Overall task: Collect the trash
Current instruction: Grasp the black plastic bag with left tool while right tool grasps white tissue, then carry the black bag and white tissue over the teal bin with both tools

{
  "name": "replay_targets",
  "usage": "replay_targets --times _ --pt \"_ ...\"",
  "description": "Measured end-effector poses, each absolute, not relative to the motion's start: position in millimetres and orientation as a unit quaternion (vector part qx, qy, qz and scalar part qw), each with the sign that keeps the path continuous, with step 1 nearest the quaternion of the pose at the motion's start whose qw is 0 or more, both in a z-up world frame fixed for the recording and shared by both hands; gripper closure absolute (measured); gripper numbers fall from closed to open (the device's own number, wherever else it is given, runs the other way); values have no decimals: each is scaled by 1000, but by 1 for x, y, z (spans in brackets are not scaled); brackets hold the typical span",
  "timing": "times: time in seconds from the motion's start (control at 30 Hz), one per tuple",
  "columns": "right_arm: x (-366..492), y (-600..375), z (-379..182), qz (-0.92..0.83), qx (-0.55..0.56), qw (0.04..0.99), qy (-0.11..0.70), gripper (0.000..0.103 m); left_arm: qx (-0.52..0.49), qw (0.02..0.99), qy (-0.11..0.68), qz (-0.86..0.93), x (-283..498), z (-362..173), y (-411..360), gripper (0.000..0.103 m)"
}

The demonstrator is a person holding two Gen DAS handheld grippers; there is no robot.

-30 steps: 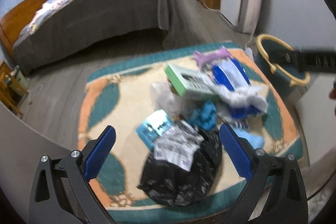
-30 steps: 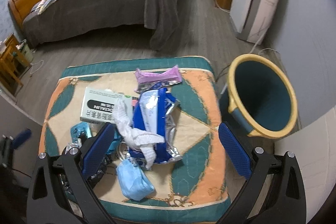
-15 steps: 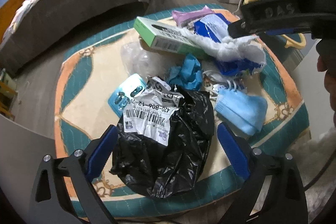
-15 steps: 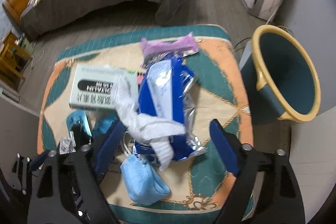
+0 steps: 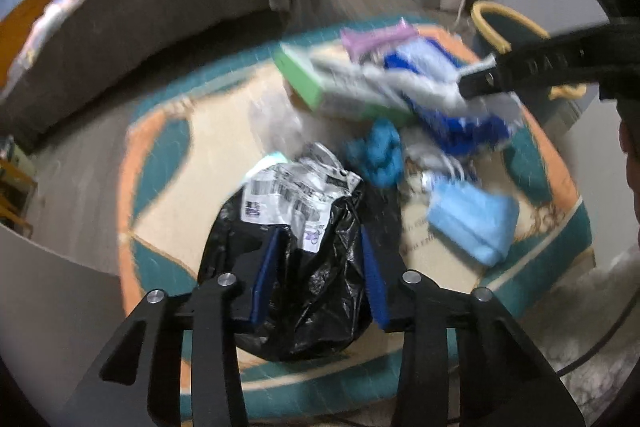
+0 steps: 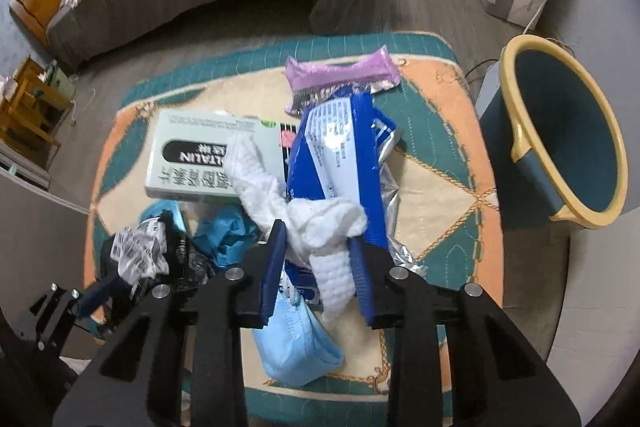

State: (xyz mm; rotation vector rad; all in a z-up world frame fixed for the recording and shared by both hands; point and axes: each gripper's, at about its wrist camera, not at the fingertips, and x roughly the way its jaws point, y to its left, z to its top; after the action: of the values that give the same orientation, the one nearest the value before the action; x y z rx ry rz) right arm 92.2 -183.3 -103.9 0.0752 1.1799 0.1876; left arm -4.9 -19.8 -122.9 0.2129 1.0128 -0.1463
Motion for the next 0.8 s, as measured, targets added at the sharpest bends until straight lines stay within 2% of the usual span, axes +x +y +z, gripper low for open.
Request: replay_targets --times 0.07,0.13,0.17,0.5,0.8 --pt "91 -188 -94 88 44 830 549 72 89 876 469 -73 -3 -112 -16 73" --pt "90 -193 -83 89 46 836 540 72 76 878 467 -76 -1 -107 -11 89" --pt "90 -194 -75 90 44 841 531 72 73 879 465 -75 1 -104 -9 92" --pt "97 -228 -9 103 47 879 464 72 68 910 402 -74 8 -65 -7 94" --pt "116 -305 13 62 92 893 436 72 74 937 327 -102 26 -9 -41 99"
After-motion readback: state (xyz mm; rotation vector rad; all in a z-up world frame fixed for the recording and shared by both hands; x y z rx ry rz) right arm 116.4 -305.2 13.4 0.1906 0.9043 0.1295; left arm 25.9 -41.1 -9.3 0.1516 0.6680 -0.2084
